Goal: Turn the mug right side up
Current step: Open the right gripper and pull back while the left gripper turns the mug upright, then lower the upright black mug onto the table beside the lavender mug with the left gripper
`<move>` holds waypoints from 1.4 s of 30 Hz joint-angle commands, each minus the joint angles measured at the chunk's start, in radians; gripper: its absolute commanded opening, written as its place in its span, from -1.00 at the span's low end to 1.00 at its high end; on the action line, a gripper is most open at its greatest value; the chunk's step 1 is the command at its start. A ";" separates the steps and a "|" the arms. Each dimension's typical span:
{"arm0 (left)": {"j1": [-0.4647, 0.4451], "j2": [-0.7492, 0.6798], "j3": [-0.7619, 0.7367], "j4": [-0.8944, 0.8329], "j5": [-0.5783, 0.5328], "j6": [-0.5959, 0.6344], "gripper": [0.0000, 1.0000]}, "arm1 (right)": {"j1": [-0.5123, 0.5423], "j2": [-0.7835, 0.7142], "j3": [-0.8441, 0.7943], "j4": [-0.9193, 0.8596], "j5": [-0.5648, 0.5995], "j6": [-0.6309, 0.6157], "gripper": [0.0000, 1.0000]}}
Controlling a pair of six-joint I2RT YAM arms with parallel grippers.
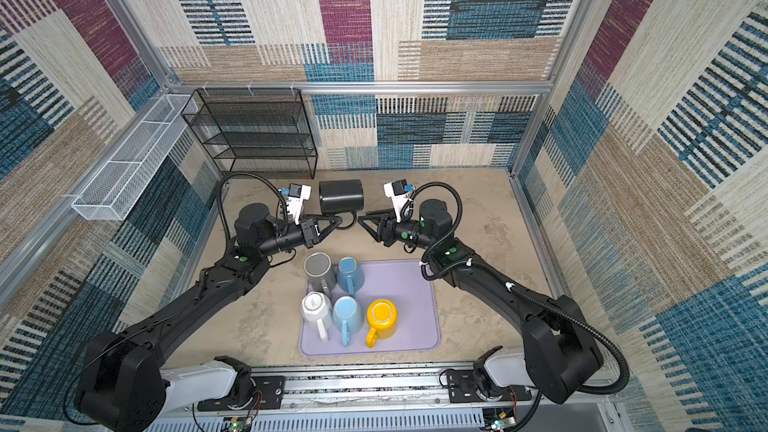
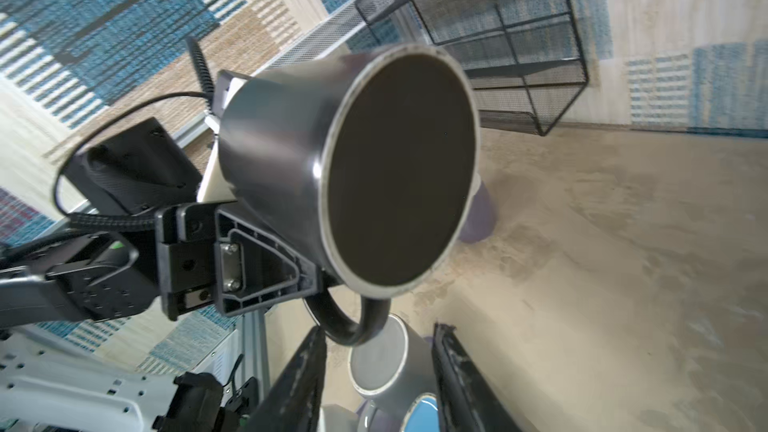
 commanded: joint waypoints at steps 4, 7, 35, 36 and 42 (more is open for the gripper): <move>0.002 0.009 0.119 -0.336 -0.254 0.159 -1.00 | -0.007 -0.029 -0.014 -0.101 0.122 -0.041 -0.13; 0.001 0.027 0.172 -0.455 -0.357 0.176 -1.00 | -0.007 -0.035 -0.019 -0.119 0.142 -0.048 -0.14; -0.029 0.432 0.566 -0.901 -0.871 0.236 -1.00 | -0.009 -0.067 -0.047 -0.184 0.200 -0.058 -0.21; -0.030 0.449 0.578 -0.905 -0.876 0.236 -1.00 | -0.008 -0.066 -0.047 -0.187 0.201 -0.059 -0.21; -0.037 0.543 0.640 -0.917 -0.917 0.246 -1.00 | -0.008 -0.073 -0.052 -0.196 0.210 -0.063 -0.21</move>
